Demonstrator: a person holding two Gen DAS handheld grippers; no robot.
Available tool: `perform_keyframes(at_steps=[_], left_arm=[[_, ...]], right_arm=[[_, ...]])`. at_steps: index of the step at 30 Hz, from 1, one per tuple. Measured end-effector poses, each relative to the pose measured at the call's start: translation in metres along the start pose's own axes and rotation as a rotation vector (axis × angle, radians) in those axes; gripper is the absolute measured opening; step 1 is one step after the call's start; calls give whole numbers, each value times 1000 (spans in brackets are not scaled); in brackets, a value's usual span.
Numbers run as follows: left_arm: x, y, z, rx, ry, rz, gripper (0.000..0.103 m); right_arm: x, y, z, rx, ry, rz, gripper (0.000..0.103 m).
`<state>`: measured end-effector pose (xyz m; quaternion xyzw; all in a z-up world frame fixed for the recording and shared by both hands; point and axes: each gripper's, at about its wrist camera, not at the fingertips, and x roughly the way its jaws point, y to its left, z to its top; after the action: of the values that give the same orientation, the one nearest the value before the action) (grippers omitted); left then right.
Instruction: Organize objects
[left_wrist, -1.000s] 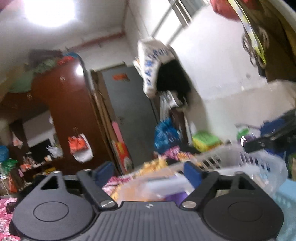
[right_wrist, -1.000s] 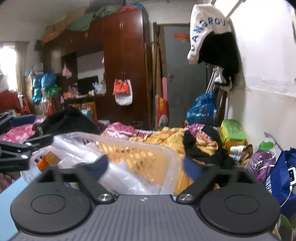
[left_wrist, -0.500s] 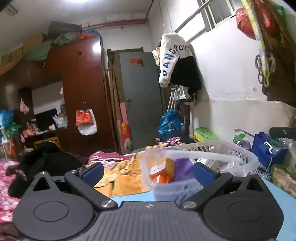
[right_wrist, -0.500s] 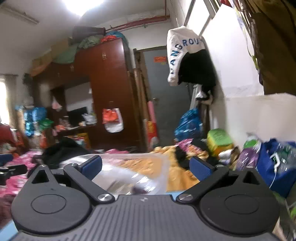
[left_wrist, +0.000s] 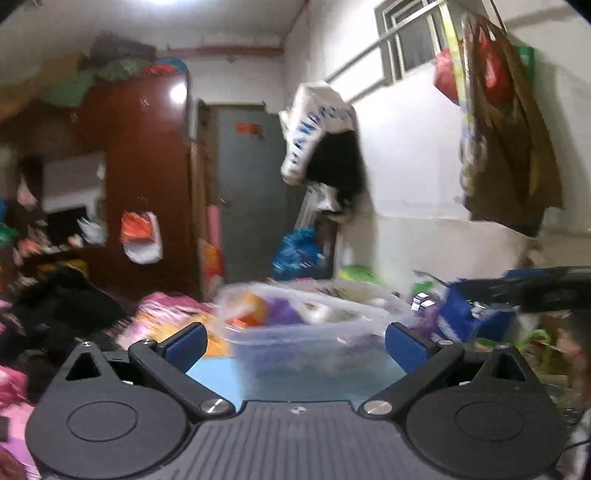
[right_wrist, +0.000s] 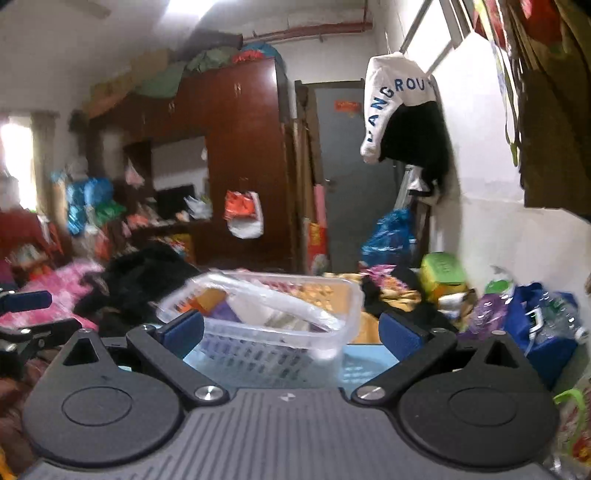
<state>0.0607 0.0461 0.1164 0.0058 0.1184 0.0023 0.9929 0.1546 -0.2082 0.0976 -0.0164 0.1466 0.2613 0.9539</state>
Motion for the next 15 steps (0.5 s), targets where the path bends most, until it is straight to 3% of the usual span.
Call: perform_keyframes(at_steps=[3, 6, 12, 15], left_arm=[[31, -19, -6, 18, 37, 0, 103], [42, -25, -13, 0, 20, 16, 103], [36, -16, -35, -43, 7, 74, 103], [26, -10, -46, -64, 2, 69, 103]], right_arm=[[18, 5, -10, 21, 47, 35, 103], [26, 6, -17, 28, 55, 18, 103], [1, 3, -42, 67, 39, 30, 103], [-10, 0, -55, 73, 27, 8, 103]])
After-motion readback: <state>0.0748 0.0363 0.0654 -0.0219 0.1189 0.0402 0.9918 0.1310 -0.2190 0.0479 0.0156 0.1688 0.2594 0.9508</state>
